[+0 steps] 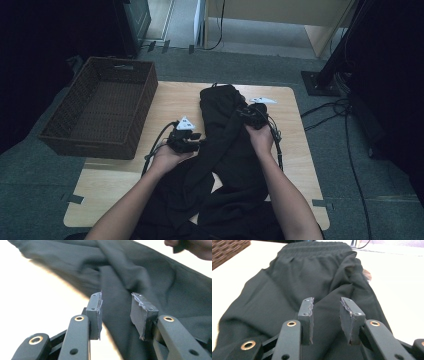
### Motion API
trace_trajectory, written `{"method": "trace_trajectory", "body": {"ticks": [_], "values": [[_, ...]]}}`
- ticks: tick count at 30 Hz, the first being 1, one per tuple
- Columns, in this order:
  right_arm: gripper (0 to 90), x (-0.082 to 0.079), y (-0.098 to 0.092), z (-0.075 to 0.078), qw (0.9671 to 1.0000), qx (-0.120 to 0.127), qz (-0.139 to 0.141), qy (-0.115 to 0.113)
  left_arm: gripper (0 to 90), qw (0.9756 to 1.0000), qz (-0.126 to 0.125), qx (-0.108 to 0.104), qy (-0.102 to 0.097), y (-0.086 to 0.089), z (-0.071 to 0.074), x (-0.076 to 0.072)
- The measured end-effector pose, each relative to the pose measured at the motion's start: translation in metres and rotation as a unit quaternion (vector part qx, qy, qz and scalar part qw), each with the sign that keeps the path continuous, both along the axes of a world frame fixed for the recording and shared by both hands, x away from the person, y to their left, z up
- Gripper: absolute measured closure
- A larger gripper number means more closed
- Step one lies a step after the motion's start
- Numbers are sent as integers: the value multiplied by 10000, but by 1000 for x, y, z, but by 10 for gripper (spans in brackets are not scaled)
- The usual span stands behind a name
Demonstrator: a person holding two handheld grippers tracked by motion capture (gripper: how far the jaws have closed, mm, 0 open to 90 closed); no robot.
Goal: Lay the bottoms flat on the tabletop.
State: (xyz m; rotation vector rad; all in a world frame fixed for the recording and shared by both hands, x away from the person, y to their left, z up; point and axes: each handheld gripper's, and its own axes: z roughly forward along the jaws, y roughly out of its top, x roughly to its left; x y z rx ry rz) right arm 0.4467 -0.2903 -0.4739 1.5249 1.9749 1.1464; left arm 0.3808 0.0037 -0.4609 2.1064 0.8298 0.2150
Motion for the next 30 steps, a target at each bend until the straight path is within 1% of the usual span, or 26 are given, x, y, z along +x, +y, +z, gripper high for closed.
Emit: {"method": "trace_trajectory", "body": {"ticks": [2, 3, 4, 6, 9, 12, 14, 16, 17, 19, 22, 23, 25, 26, 28, 29, 30], "values": [[643, -6, 3, 1, 9999, -82, 106, 4, 612, 9998, 32, 164, -51, 2, 1, 8], [643, -10, 5, 1, 9998, -84, 148, 44, 611, 9997, 46, 240, -58, 1, 0, 12], [642, -13, 7, 1, 9998, -93, 192, 37, 611, 9994, 34, 327, -67, 1, -1, 17], [640, -20, 11, 0, 9996, -91, 266, 54, 611, 9992, 27, 398, -58, -2, -5, 25], [621, -32, 17, -1, 9989, -162, 445, -23, 609, 9992, 14, 401, -25, -6, -11, 37], [612, -43, 24, -1, 9976, -286, 632, -54, 598, 9993, 52, 359, 102, -10, -18, 50], [597, -49, 28, -2, 9972, -247, 702, -92, 589, 9991, 80, 380, 174, -13, -21, 58], [575, -57, 32, -2, 9967, -198, 781, -77, 574, 9990, 81, 392, 207, -17, -24, 64], [564, -61, 34, -3, 9964, -190, 826, -90, 566, 9990, 62, 370, 242, -20, -25, 66], [534, -69, 40, -4, 9954, -192, 932, -81, 561, 9992, 11, 318, 249, -25, -27, 68], [504, -83, 48, -7, 9932, -331, 1099, -180, 554, 9991, -65, 355, 227, -34, -31, 70], [495, -87, 51, -9, 9930, -351, 1116, -191, 555, 9991, -100, 366, 205, -37, -33, 70], [479, -92, 56, -14, 9927, -379, 1136, -162, 558, 9989, -91, 403, 205, -41, -37, 71], [475, -93, 57, -17, 9924, -439, 1146, -125, 576, 9989, -91, 397, 220, -43, -40, 71], [480, -93, 60, -25, 9921, -548, 1132, -42, 609, 9987, -82, 450, 237, -45, -45, 71], [487, -93, 60, -28, 9920, -587, 1120, 1, 645, 9988, -112, 403, 256, -46, -47, 72], [499, -93, 61, -31, 9923, -583, 1093, 42, 675, 9987, -135, 423, 237, -46, -48, 72]]}}
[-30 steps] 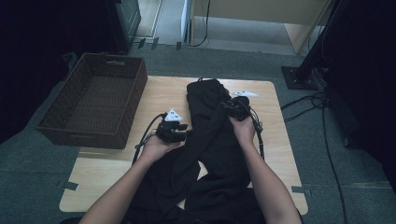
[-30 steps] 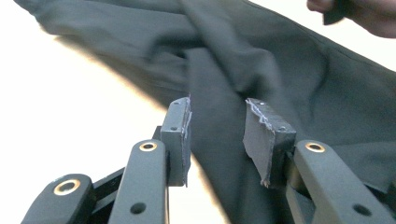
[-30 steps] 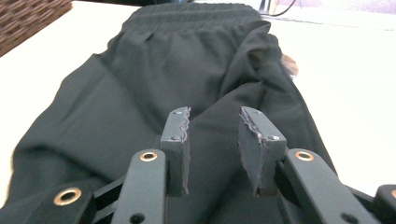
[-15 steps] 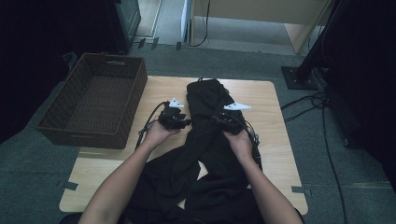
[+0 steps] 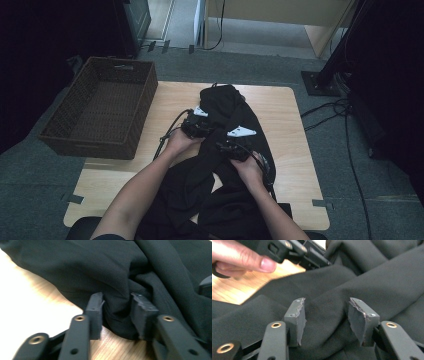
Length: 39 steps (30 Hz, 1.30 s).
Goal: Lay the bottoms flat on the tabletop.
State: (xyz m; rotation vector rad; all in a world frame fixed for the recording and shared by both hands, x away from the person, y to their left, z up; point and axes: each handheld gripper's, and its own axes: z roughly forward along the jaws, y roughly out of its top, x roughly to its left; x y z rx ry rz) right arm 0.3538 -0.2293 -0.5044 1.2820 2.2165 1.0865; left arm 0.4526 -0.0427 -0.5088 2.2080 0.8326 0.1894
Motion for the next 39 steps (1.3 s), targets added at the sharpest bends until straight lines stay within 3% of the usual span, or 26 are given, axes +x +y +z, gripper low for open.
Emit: {"method": "trace_trajectory", "body": {"ticks": [2, 4, 8, 10, 16, 22, 25, 27, 30, 32, 35, 39], "values": [[552, 1, 0, -4, 10000, -38, -27, 52, 738, 10000, 19, -78, 3, -1, -2, 1], [609, 2, 0, -8, 9998, -131, -38, 110, 795, 9993, 94, -297, 204, 0, -4, 4], [836, 2, -3, -11, 9997, -193, -112, 46, 886, 9998, 94, -147, 95, 1, -2, 4], [893, 2, -8, -6, 9998, -78, -147, 86, 891, 9998, 183, -95, 54, 6, 1, 5], [900, -4, -29, 12, 9998, 96, -177, -31, 894, 9983, 557, -27, -150, 31, 11, 14], [900, -11, -50, 17, 9993, 339, -162, -56, 895, 9968, 766, 28, -223, 51, 12, 22], [900, -12, -57, 16, 9994, 242, -227, -41, 895, 9965, 804, 105, -213, 57, 10, 24], [900, -11, -60, 12, 9993, 27, -371, -58, 890, 9964, 799, 212, -162, 58, 10, 26], [818, -9, -62, 10, 9979, -117, -633, -53, 873, 9966, 790, 122, -216, 58, 13, 25], [726, -11, -63, 14, 9978, -38, -635, -203, 842, 9971, 739, -9, -177, 57, 15, 24], [717, -12, -60, 24, 9973, 144, -582, -433, 769, 9970, 758, -60, -163, 55, 19, 22], [717, -7, -45, 30, 9978, 301, -412, -412, 760, 9972, 668, -243, -238, 51, 27, 16]]}}
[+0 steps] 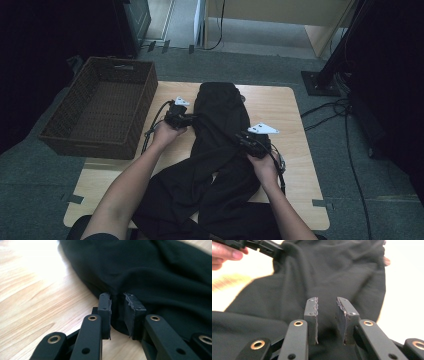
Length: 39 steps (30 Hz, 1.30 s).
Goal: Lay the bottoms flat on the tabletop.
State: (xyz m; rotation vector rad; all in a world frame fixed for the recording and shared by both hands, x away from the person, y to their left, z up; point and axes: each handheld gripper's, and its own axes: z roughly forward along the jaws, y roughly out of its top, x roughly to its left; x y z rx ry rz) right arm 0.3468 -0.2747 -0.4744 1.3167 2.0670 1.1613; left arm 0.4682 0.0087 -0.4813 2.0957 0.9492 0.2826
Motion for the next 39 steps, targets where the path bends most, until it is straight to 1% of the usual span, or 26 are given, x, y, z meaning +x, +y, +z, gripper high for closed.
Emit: {"method": "trace_trajectory", "body": {"ticks": [2, 3, 5, 6, 7, 9, 11, 13, 14, 15, 16, 18, 19, 20, 21, 23, 24, 26, 28, 30, 31, 33, 35, 36, 37, 39], "values": [[700, 5, 8, -2, 10000, 9, 82, 5, 751, 9999, -55, -44, -99, -2, 5, -4], [687, 8, 12, -3, 9999, -22, 104, 7, 750, 9998, -76, -125, -131, -3, 8, -5], [657, 16, 19, -8, 9999, -47, 115, 38, 745, 9995, -146, -260, -100, -6, 10, -9], [642, 20, 21, -12, 9999, -67, 80, 92, 745, 9993, -238, -287, -46, -9, 9, -11], [629, 24, 23, -17, 9999, -85, 64, 133, 740, 9991, -337, -242, 26, -13, 6, -13], [596, 31, 27, -26, 9995, -158, 30, 261, 737, 9984, -544, -10, 121, -21, -3, -18], [570, 35, 31, -34, 9992, -239, -20, 328, 735, 9979, -609, 116, 173, -27, -13, -21], [556, 38, 33, -41, 9985, -385, -32, 376, 734, 9977, -592, 199, 268, -29, -22, -21], [559, 39, 34, -44, 9982, -449, -51, 382, 732, 9977, -559, 211, 309, -30, -25, -21], [578, 38, 35, -45, 9982, -509, -84, 291, 730, 9976, -546, 214, 355, -29, -27, -21], [601, 38, 35, -45, 9979, -588, -103, 234, 729, 9978, -543, 161, 349, -29, -29, -21], [676, 38, 36, -46, 9968, -775, -133, 146, 732, 9979, -537, 201, 313, -29, -29, -20], [730, 38, 35, -46, 9966, -790, -161, 141, 736, 9979, -540, 254, 270, -29, -29, -21], [773, 38, 34, -46, 9963, -823, -197, 128, 738, 9979, -524, 317, 206, -30, -29, -21], [807, 39, 31, -45, 9965, -789, -199, 167, 737, 9980, -505, 334, 196, -31, -29, -21], [858, 40, 26, -40, 9972, -627, -228, 348, 740, 9982, -449, 327, 243, -31, -28, -21], [863, 39, 22, -37, 9972, -626, -242, 339, 744, 9981, -455, 337, 229, -31, -28, -21], [870, 35, 16, -28, 9980, -485, -264, 320, 746, 9981, -472, 357, 195, -31, -29, -21], [874, 30, 9, -20, 9985, -424, -259, 222, 747, 9981, -450, 362, 212, -31, -28, -21], [879, 25, 0, -12, 9984, -430, -367, 94, 747, 9982, -406, 392, 191, -29, -28, -20], [880, 23, -5, -10, 9983, -396, -419, 87, 747, 9983, -389, 387, 190, -28, -28, -20], [882, 22, -18, -9, 9978, -378, -528, 138, 747, 9984, -351, 401, 180, -26, -28, -18], [881, 21, -30, -11, 9968, -431, -643, 221, 746, 9986, -293, 414, 173, -24, -28, -17], [879, 21, -36, -13, 9962, -451, -716, 217, 745, 9986, -268, 420, 174, -23, -28, -17], [871, 20, -41, -14, 9956, -437, -799, 240, 746, 9987, -248, 404, 166, -22, -28, -16], [847, 20, -50, -18, 9947, -362, -885, 377, 745, 9989, -193, 397, 143, -21, -29, -15]]}}
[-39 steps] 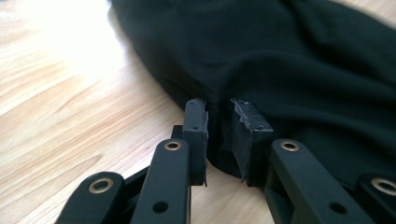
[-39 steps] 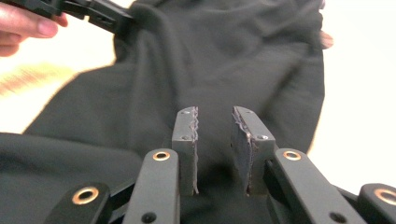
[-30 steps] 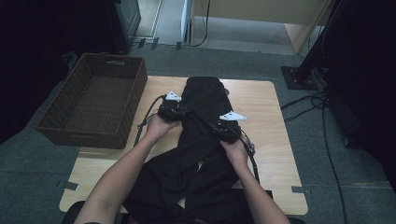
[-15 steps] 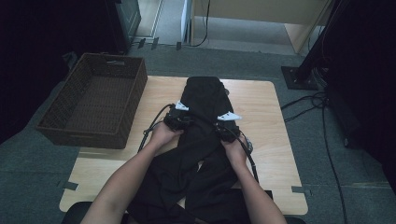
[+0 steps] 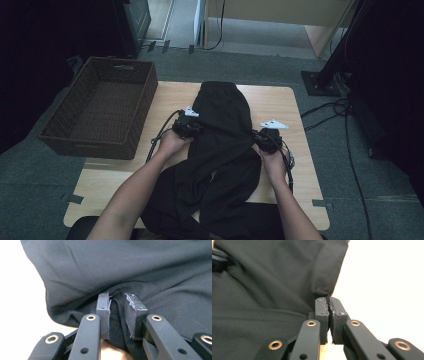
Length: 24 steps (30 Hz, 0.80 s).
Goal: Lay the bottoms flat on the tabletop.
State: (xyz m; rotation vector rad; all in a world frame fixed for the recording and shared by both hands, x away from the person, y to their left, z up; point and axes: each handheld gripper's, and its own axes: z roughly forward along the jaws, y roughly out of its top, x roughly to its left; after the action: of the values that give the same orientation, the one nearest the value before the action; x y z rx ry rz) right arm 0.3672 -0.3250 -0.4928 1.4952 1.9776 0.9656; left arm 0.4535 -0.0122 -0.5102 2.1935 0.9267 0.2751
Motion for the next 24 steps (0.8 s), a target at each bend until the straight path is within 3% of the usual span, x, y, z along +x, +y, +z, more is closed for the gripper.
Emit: {"method": "trace_trajectory", "body": {"ticks": [3, 6, 9, 13, 17, 21, 24], "values": [[771, -3, -3, -1, 10000, -19, -60, -18, 741, 9999, 86, -35, 82, 0, 1, 1], [728, -8, -1, 8, 9997, 156, 46, -161, 705, 9997, 70, -183, 155, 2, 6, -2], [710, -16, 7, 17, 9992, 203, 222, -262, 681, 9998, -130, -169, -22, 3, 18, -13], [676, -26, 21, 21, 9979, 264, 511, -310, 653, 9991, -388, -112, -110, 2, 26, -30], [636, -38, 35, 15, 9964, 270, 749, -304, 634, 9985, -505, -219, -44, 1, 24, -46], [611, -47, 46, 5, 9953, 294, 919, -88, 620, 9979, -625, -187, -5, -3, 16, -61], [595, -50, 53, -7, 9948, 122, 1013, 55, 614, 9978, -652, -124, 24, -6, 8, -66]]}}
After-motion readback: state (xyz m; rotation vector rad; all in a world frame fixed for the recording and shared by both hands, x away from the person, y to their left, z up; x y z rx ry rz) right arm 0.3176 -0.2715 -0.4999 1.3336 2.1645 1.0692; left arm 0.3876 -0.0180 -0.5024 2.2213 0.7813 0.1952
